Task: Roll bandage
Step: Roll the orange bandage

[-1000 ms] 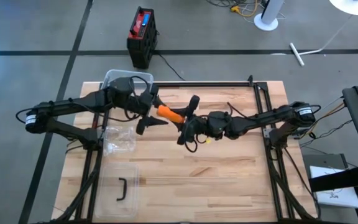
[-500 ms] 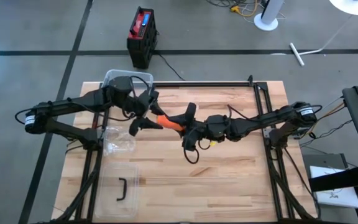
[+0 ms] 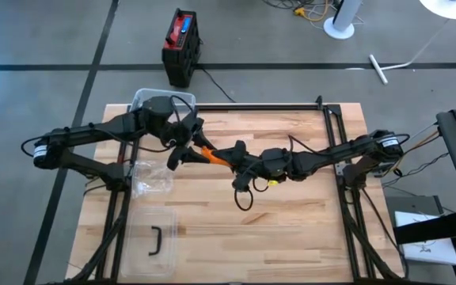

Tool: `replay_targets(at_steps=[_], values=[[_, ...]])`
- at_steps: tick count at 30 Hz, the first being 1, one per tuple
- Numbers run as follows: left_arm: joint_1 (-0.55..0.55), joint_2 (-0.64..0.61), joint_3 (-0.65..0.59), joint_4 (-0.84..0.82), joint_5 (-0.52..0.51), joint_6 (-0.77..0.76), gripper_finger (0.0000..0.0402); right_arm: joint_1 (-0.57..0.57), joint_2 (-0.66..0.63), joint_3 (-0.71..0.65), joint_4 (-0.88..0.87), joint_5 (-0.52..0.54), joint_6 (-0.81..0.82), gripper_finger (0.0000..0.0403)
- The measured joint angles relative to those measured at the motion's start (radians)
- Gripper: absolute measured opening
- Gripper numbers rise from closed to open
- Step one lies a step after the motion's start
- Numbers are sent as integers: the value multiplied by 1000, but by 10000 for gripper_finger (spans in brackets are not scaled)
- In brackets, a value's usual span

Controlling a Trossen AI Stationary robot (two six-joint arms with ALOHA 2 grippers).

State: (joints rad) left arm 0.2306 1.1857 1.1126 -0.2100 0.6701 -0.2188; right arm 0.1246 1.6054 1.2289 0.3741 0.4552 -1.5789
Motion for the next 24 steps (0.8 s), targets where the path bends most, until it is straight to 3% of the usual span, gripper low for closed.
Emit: replay_targets(at_steps=[7, 13, 19, 24], values=[[7, 25, 2, 0, -3, 44, 190, 0, 0, -1, 2, 25, -48, 100], [13, 30, 1, -11, -15, 116, 117, -1, 0, -1, -3, 30, -26, 120], [10, 21, 0, -51, -41, 227, 31, -6, -2, -1, -7, 38, 180, 171], [7, -16, 0, -79, -139, 307, 30, -7, -21, 9, -48, 43, 523, 226]])
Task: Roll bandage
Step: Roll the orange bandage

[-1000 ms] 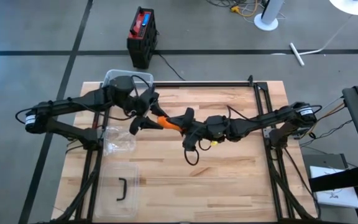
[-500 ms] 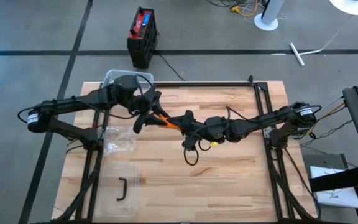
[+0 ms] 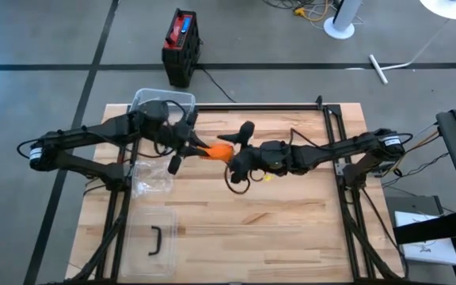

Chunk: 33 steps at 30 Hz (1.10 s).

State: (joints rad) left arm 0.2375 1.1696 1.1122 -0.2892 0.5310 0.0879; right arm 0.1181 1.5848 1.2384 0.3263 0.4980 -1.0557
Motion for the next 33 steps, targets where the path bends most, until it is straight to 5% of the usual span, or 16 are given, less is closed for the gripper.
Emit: replay_targets(at_steps=[5, 9, 14, 26, 33], values=[[-4, -59, -4, -60, -190, 165, 32, -17, -9, 45, -168, -55, 451, 283], [-16, -66, -6, -68, -351, 242, 34, -40, -13, 68, -225, -154, 631, 316], [-31, -62, -6, -87, -485, 312, 32, -50, -12, 109, -322, -173, 619, 333], [-106, -45, -4, -82, -469, 326, 35, -127, 30, 133, -389, -193, 575, 328], [-112, -24, -3, -98, -468, 336, 36, -132, 52, 133, -387, -223, 611, 283]])
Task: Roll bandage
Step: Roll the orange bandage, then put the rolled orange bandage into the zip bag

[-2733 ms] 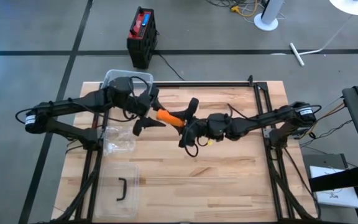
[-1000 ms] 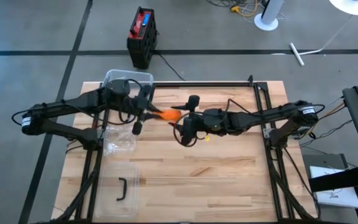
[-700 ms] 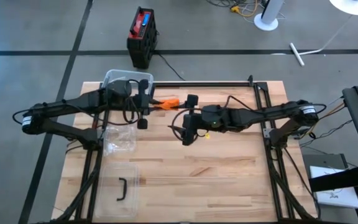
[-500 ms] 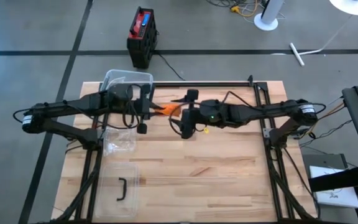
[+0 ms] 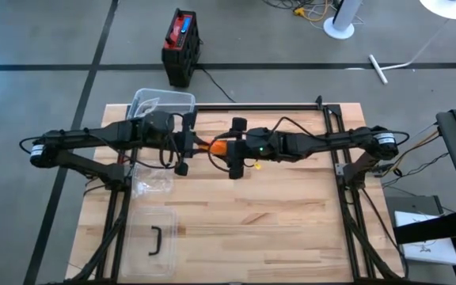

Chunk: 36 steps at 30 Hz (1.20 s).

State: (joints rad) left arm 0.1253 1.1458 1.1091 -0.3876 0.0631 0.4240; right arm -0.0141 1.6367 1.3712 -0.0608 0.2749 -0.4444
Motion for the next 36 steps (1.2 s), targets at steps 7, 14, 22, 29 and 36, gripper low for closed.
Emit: replay_targets(at_steps=[7, 14, 22, 29, 36], values=[[-1, -2, 0, -6, 6, 39, 36, -1, -6, -1, 1, -100, 68, 183], [-1, -26, 0, -23, 18, 21, 75, 6, -16, -1, -23, -109, 61, 75], [6, -118, -37, -146, -124, -95, 160, 63, -132, -2, -225, -106, 11, 57], [2, -132, -255, -242, -108, -497, 218, 72, -199, -8, -567, -83, 258, 60], [-1, -71, -400, -386, -74, -877, 237, 71, -144, -77, -624, -81, 393, 57]])
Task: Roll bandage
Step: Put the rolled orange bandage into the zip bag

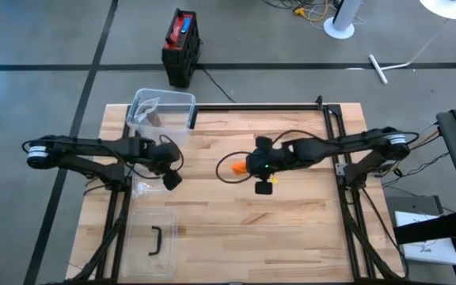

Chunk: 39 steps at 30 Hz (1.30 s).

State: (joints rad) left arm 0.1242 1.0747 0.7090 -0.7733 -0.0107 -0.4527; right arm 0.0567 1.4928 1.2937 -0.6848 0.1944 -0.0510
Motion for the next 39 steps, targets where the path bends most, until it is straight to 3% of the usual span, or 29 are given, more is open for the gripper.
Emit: replay_targets(at_steps=[3, 9, 13, 16, 22, 25, 27, 30, 35, 37, 39], values=[[-2, 27, -9, -74, 26, -143, 233, 4, 48, -1, 15, -2, 42, 60], [-13, 109, -18, -189, -49, -194, 231, 76, 145, -1, 27, -1, 106, 55], [-12, 214, -46, -156, -78, -218, 231, 180, 197, 0, 82, 0, 198, 55], [-13, 301, -68, 29, -73, -109, 231, 272, 221, 1, 140, 18, 270, 55], [-41, 378, 13, 700, 59, 109, 231, 419, 217, 16, 162, 144, 436, 55], [-54, 372, 91, 840, 57, 145, 231, 480, 213, 22, 158, 195, 517, 55], [-57, 363, 147, 767, 49, 99, 231, 519, 211, 22, 138, 223, 575, 55], [-74, 355, 206, 482, 22, -14, 231, 567, 211, 21, 85, 277, 644, 55], [-131, 361, 184, 55, -221, -245, 231, 594, 211, 20, 42, 347, 705, 55], [-132, 361, 147, 23, -260, -322, 231, 594, 211, 20, 44, 357, 704, 57], [-126, 358, 105, 94, -260, -350, 231, 585, 211, 20, 46, 359, 694, 57]])
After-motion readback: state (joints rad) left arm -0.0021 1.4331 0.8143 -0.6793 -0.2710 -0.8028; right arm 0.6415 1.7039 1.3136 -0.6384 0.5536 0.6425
